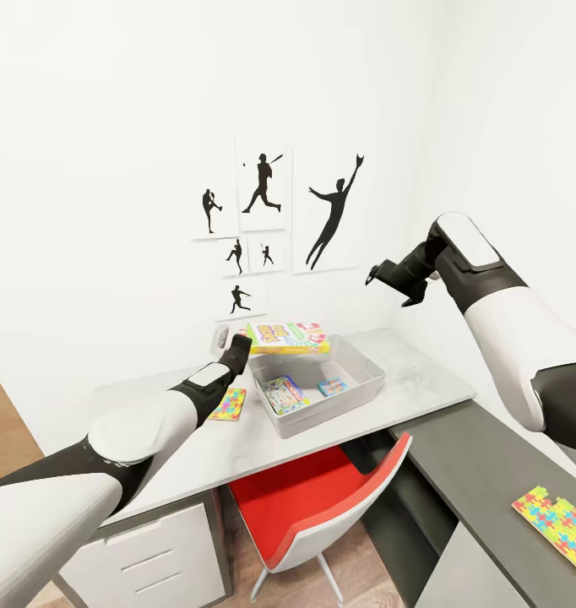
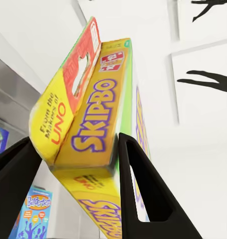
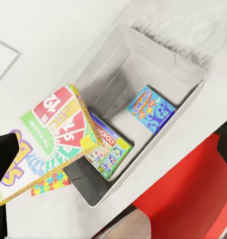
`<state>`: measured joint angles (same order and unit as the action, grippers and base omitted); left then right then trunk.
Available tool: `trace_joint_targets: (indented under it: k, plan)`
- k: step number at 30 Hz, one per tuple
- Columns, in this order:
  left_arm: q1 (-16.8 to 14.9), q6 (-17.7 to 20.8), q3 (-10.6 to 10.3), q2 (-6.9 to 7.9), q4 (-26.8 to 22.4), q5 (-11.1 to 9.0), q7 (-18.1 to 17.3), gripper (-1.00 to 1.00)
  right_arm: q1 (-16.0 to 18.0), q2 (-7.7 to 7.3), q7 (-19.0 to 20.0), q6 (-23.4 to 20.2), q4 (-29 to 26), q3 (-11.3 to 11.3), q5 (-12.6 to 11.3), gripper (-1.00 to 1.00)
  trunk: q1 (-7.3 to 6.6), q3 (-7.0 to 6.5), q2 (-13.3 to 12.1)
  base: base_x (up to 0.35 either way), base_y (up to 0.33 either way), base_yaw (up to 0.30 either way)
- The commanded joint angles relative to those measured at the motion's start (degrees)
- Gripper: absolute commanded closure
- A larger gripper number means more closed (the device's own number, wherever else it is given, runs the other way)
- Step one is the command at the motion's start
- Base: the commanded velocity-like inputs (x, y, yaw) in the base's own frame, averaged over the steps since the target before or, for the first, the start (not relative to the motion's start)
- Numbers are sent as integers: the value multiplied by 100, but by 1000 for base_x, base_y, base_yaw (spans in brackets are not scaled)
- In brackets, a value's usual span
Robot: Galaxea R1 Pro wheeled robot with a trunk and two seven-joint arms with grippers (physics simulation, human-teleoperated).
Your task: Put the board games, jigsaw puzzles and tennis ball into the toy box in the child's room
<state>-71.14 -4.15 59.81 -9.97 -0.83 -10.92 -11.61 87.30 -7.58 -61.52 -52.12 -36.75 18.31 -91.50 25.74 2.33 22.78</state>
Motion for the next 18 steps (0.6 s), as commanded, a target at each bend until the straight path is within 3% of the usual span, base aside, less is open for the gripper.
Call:
trace_joint_targets:
  k: [1,14,18]
  plan:
    - [-5,-42,-27,-3,3,-56,-16,100,7,24,-39,-28,-7,35,-43,-100,4,14,14,0,0,0]
    - [27,-458,-39,-3,175,-27,-25,100,6,64,-26,-64,-15,44,-43,-100,4,14,14,0,0,0]
    - [36,-547,-40,-3,211,65,-24,100,6,62,-26,-68,-16,39,-49,-100,4,14,14,0,0,0]
